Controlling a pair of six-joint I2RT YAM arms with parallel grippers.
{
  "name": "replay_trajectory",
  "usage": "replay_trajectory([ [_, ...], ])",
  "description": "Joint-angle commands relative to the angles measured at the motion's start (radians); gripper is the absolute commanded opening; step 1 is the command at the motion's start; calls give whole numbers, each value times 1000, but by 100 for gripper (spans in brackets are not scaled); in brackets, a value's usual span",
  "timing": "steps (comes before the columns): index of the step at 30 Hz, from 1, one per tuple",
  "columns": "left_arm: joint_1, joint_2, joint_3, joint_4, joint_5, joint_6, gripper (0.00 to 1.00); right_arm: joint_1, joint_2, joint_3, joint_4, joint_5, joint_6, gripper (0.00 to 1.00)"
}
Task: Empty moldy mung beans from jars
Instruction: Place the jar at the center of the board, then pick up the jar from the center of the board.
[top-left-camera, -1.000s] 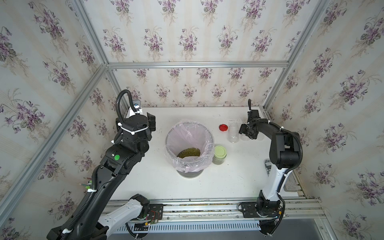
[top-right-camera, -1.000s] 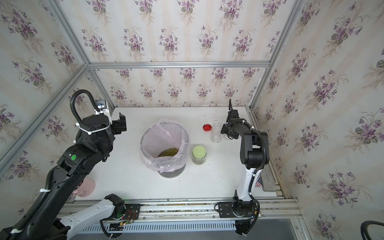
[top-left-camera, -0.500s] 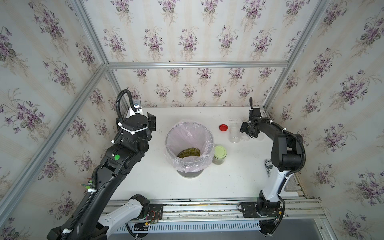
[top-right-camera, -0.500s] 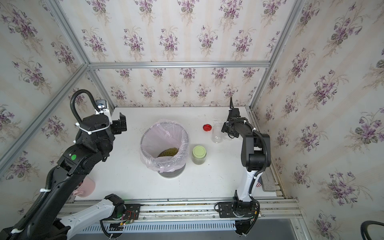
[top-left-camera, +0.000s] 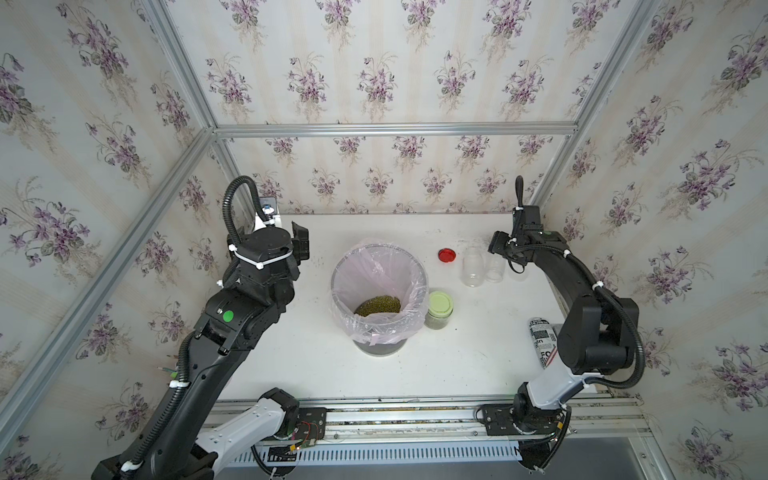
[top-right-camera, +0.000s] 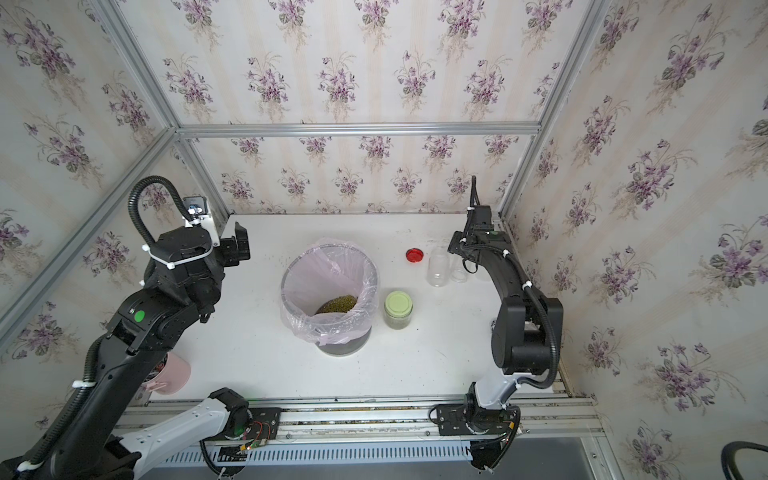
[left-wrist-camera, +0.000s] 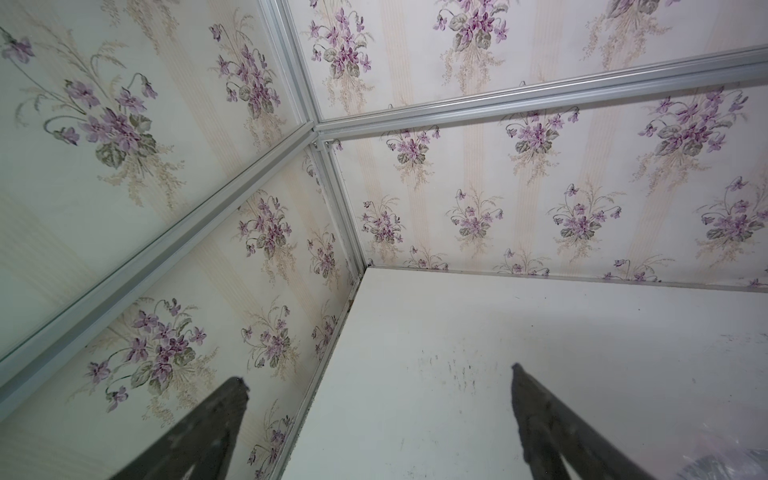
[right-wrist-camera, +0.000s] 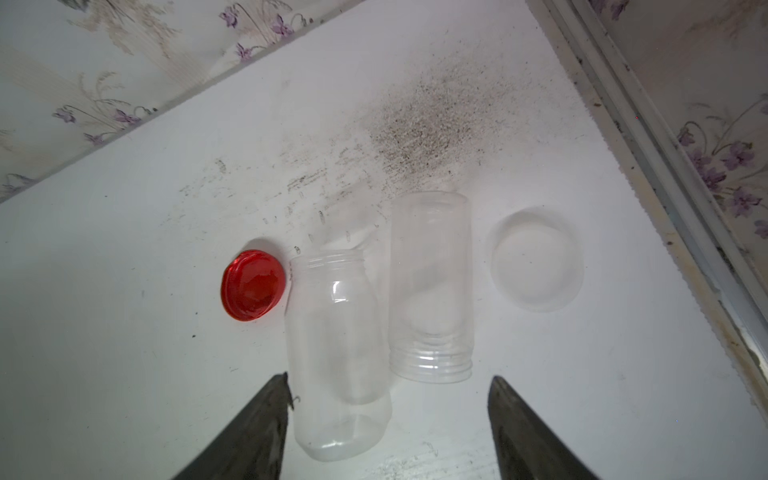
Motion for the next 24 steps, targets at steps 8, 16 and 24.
replay_trajectory([
  [8,1,13,53,-84,23,-132,100,73,-162,-12,-88,54,2,76],
  [16,1,28,82,-164,100,-212,100,129,-312,-35,-83,35,20,100],
  [24,7,80,151,-280,171,-305,100,229,-455,-47,-49,135,49,100],
])
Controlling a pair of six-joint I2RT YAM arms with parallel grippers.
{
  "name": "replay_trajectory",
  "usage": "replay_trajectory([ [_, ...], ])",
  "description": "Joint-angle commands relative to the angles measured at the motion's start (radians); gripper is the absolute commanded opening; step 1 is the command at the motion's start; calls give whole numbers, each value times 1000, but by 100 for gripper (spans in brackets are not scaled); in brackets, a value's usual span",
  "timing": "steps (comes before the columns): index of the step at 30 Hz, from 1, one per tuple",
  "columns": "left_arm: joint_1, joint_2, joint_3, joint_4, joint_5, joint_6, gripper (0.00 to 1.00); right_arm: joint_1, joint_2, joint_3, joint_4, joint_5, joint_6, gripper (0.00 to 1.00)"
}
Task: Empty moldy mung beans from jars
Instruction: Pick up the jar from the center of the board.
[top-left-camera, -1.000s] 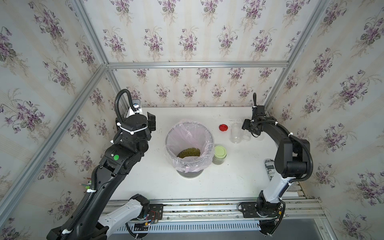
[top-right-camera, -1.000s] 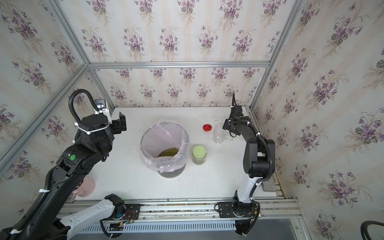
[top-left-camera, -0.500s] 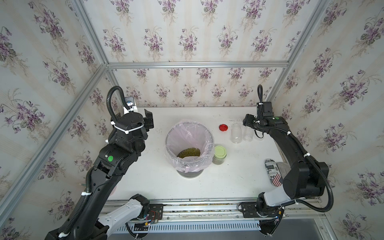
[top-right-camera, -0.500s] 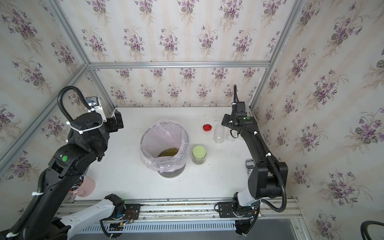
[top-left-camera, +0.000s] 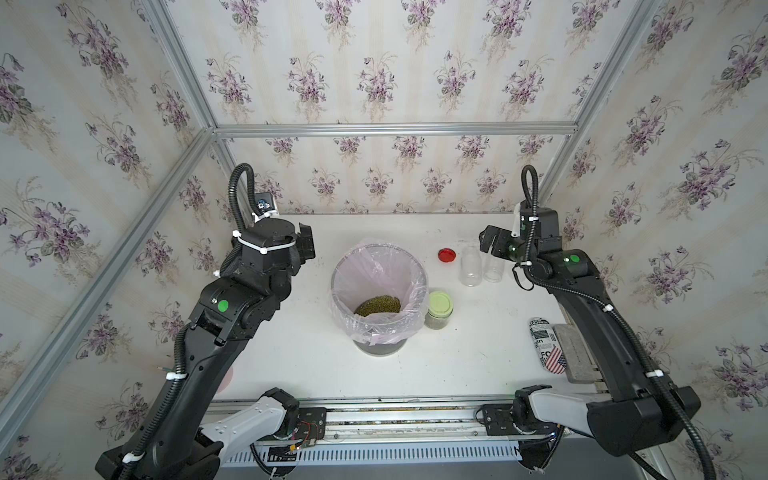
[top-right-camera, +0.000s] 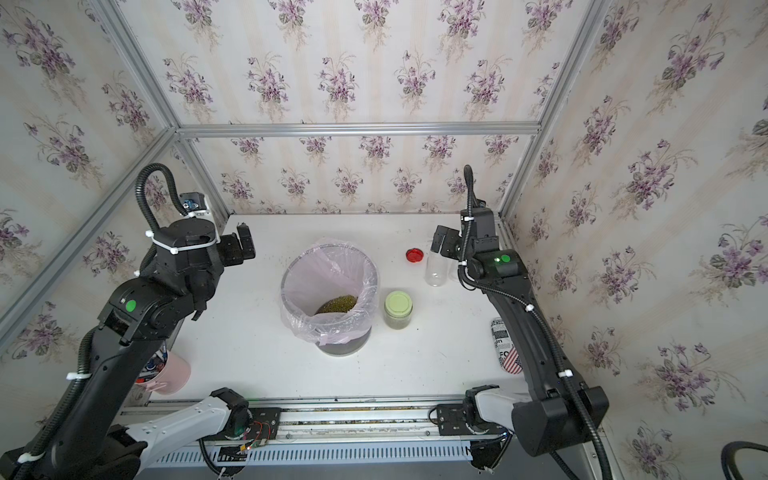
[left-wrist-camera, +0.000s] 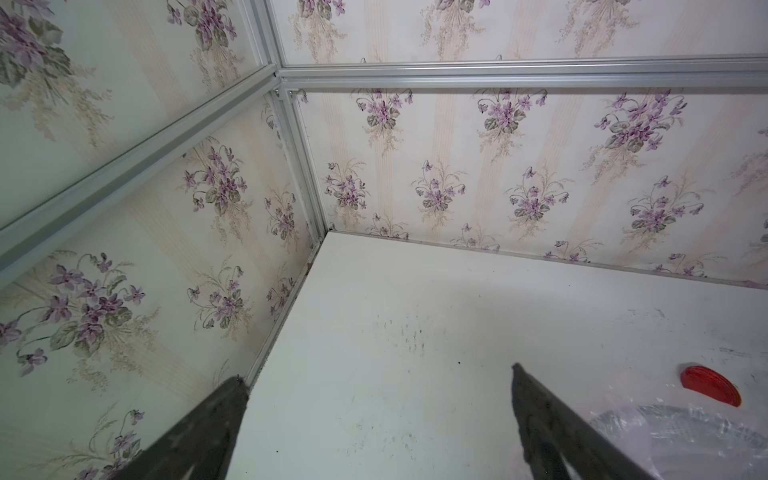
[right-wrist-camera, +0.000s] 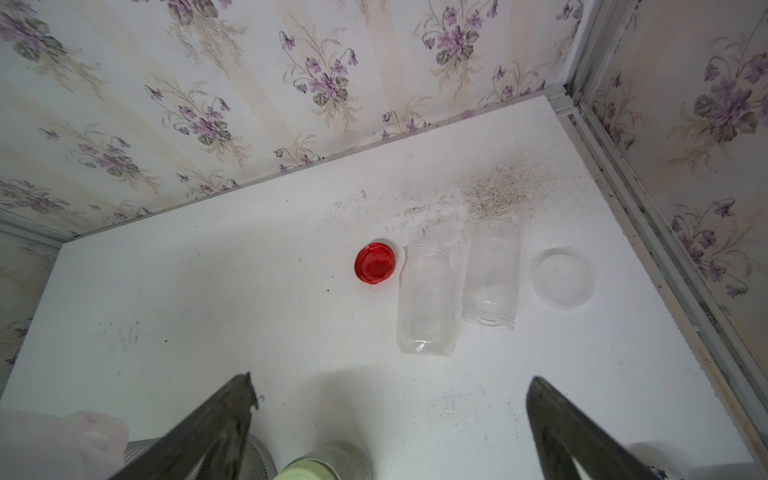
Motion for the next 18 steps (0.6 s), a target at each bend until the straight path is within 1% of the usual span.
replay_trajectory([
  [1,11,29,53,-88,52,-84,100,11,-46,-11,42,33,29,100],
  [3,24,100,145,-191,75,-104,100,14,-71,-22,61,-20,29,100],
  [5,26,142,187,-224,105,-100,100,21,-105,-55,104,-56,15,100],
  [6,26,147,187,-223,123,-97,100,22,-115,-76,126,-64,4,100],
  [10,28,140,174,-197,171,-94,100,21,-39,-31,21,-37,-26,100],
  [12,27,125,156,-170,184,-69,100,21,-45,-51,27,-42,-17,100],
  [16,29,90,129,-154,152,-70,100,20,-95,-138,126,-89,-28,100],
  [18,31,74,112,-142,139,-68,100,8,-81,-144,119,-58,-1,100],
])
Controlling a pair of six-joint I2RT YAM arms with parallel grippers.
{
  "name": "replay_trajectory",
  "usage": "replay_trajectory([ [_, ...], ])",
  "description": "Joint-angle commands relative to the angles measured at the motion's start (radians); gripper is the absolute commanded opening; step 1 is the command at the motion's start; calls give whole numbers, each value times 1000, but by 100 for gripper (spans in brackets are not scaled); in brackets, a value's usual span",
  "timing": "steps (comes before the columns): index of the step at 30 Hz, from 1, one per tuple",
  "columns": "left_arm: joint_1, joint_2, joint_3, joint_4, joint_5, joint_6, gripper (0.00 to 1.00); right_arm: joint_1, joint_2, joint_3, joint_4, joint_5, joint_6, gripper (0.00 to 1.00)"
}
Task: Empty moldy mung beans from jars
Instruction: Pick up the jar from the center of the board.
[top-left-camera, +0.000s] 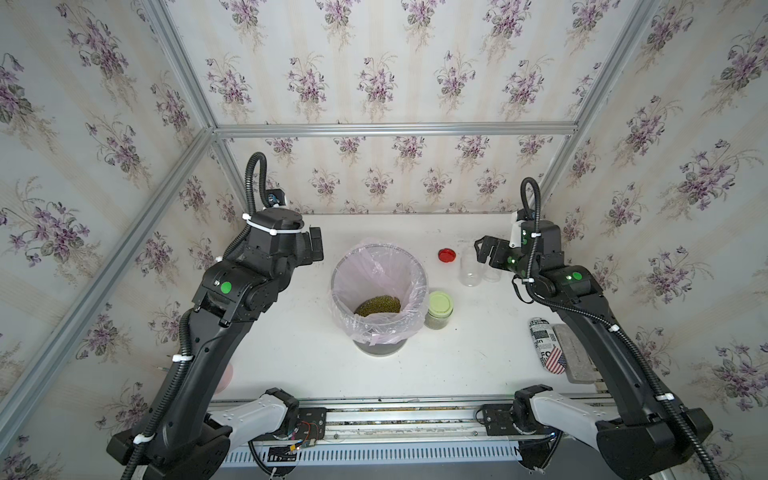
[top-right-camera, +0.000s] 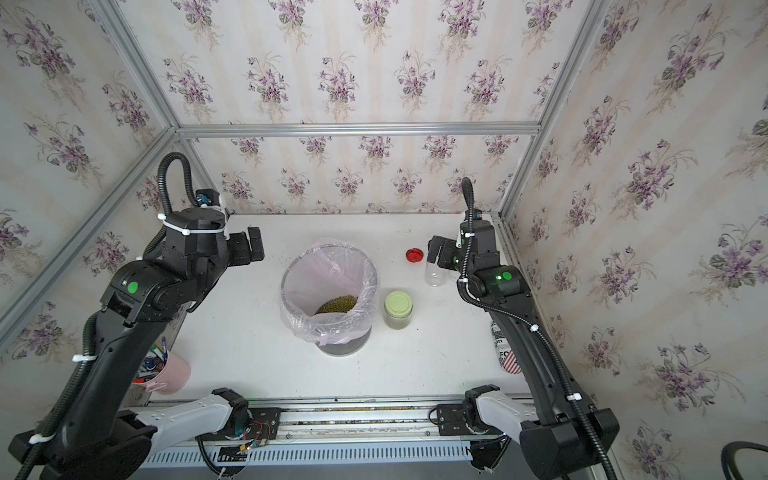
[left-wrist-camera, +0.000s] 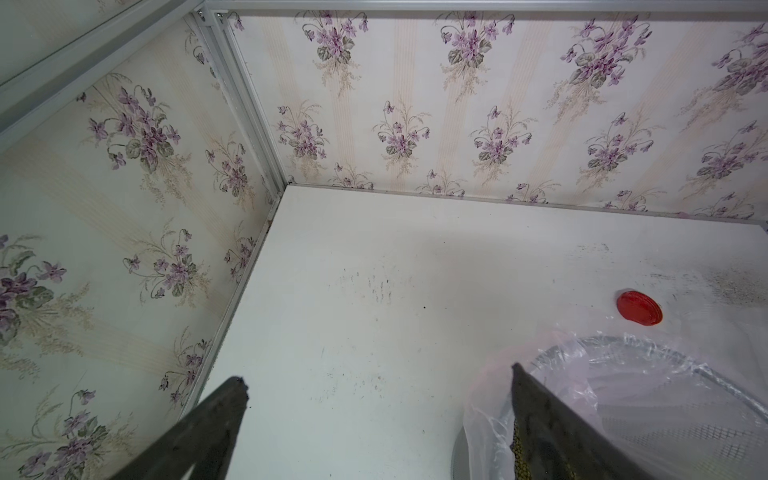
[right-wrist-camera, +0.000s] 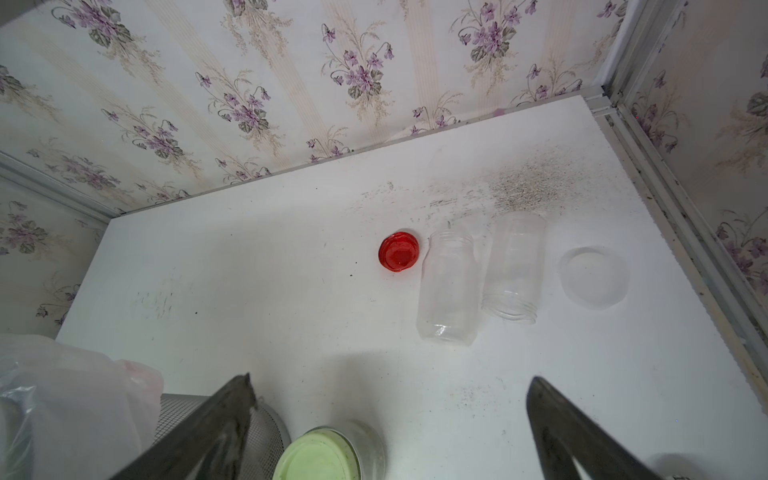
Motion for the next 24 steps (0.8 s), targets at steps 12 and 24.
replay_trajectory([
  [12,7,-14,-60,52,-93,8,100,-44,-10,-54,133,-109,67,100],
  [24,6,-54,-76,58,-126,91,100,59,71,84,-129,-96,19,98],
])
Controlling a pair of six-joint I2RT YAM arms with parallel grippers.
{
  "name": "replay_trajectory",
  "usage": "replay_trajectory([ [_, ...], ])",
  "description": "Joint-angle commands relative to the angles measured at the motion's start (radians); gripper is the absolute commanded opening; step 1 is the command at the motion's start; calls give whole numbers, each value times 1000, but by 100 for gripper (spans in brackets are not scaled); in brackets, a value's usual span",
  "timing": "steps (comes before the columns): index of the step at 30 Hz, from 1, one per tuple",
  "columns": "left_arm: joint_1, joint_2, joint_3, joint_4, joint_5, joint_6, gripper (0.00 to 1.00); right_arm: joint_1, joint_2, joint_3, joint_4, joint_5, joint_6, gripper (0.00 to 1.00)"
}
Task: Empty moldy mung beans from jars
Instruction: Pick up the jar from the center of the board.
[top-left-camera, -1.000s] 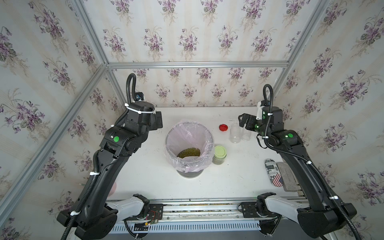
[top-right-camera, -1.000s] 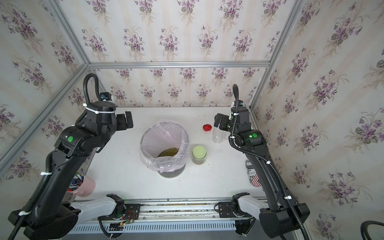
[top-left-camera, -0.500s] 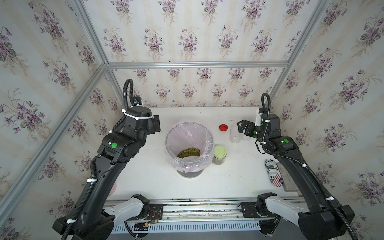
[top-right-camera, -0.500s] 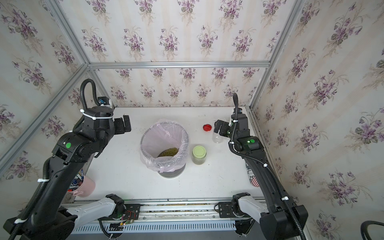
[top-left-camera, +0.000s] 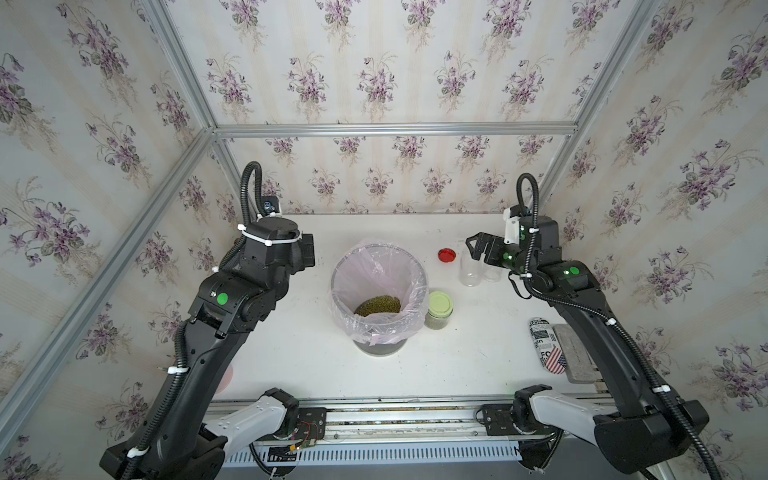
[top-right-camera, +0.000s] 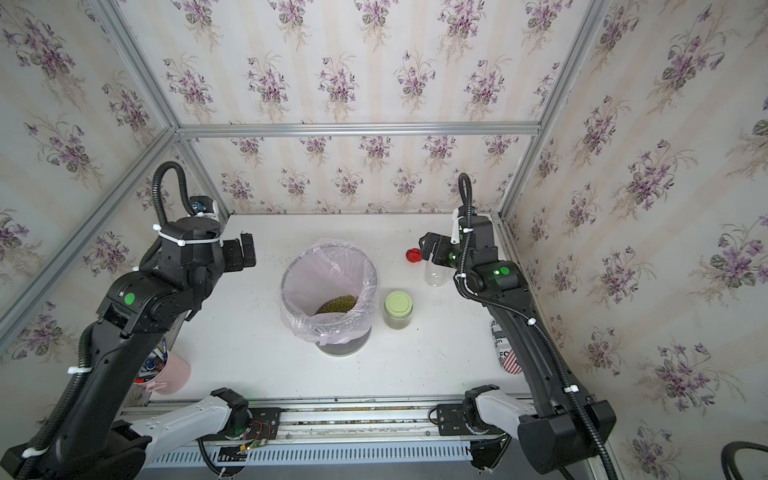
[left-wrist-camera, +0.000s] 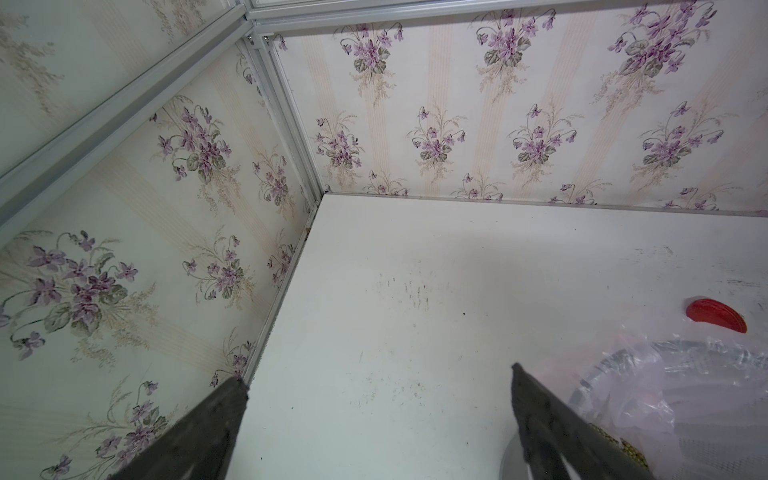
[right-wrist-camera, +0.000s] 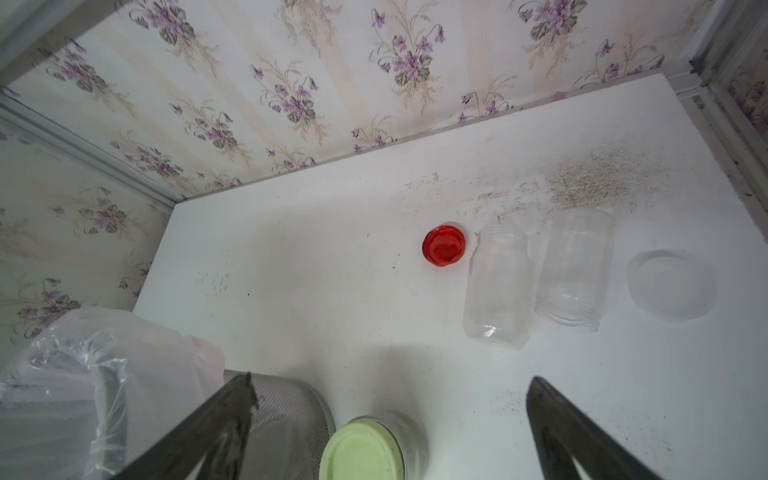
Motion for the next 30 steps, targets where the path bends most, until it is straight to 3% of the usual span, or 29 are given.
replay_trajectory([
  [1,2,0,1,25,-31,14,100,47,27,25,-117,30,-9,97],
  [5,2,-8,9,25,-35,13,100,104,69,52,-214,46,-7,92],
  [14,1,-5,-1,25,-35,2,100,181,121,38,-350,63,0,93],
  [18,1,3,-11,25,-27,-8,100,240,158,29,-362,76,11,99],
  [20,2,6,-12,25,-22,-10,100,295,172,26,-357,81,18,100],
  [30,1,3,-19,25,-32,-6,100,357,241,-5,-318,69,27,100],
])
